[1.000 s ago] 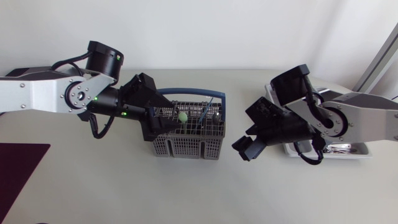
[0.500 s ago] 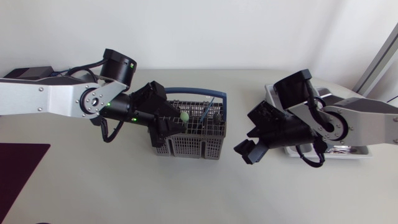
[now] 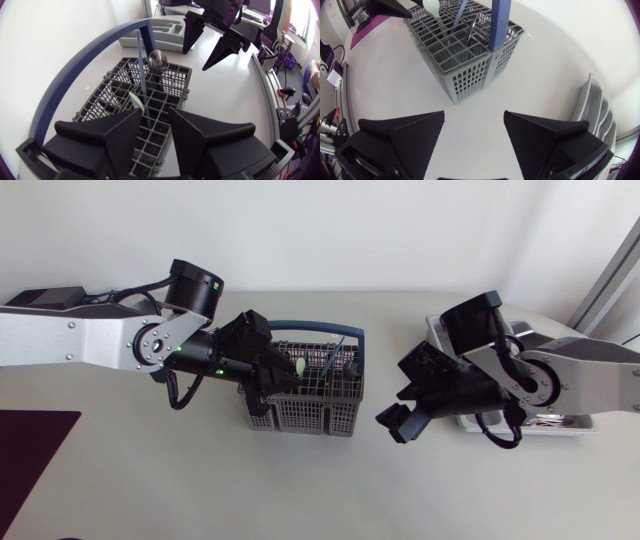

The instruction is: Transfer all utensils from the basket to the drawer tray.

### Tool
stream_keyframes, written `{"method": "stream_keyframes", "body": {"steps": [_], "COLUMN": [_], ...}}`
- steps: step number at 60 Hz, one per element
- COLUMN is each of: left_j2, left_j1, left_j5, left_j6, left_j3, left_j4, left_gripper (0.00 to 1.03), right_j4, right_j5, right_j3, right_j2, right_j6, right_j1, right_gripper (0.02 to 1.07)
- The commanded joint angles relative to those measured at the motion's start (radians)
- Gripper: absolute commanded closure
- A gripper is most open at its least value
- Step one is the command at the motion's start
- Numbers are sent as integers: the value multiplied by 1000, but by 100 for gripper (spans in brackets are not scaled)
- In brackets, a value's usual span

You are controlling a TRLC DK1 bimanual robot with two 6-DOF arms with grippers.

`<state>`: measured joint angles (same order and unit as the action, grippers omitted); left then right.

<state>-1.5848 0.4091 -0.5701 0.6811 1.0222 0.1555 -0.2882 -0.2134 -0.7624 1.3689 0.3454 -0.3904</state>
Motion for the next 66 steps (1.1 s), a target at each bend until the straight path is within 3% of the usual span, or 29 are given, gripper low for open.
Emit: {"method": "stream_keyframes", "body": {"steps": [1,6,19,25,45,66], "left_j2": [2,26,71,108,177,204], "left_j1": [-3,-12,-36,-53,-104,-148], "left_j5": [-5,-4,-5,-5,-4,-5], "left_j6": [-14,-15,-23,-31,-2,21], "left_j3": [13,4,-16,-28,-128,-209], "left_j4": [-4,-2,10,22,26,-30], "left_gripper": [54,40,37,26,26,26], "right_j4": [4,-19,-88,-91,-19,89], "right_j5": [-3,-1,9,17,98,204], "right_j3": [21,-9,-120,-160,-318,-405], "right_j2": [-36,-67,-96,-83,125,302], "right_j6": [20,14,-17,-22,-75,-135], "right_j1": [-2,-19,-114,-168,-306,-344], "right_gripper": [21,21,21,21,21,22]}}
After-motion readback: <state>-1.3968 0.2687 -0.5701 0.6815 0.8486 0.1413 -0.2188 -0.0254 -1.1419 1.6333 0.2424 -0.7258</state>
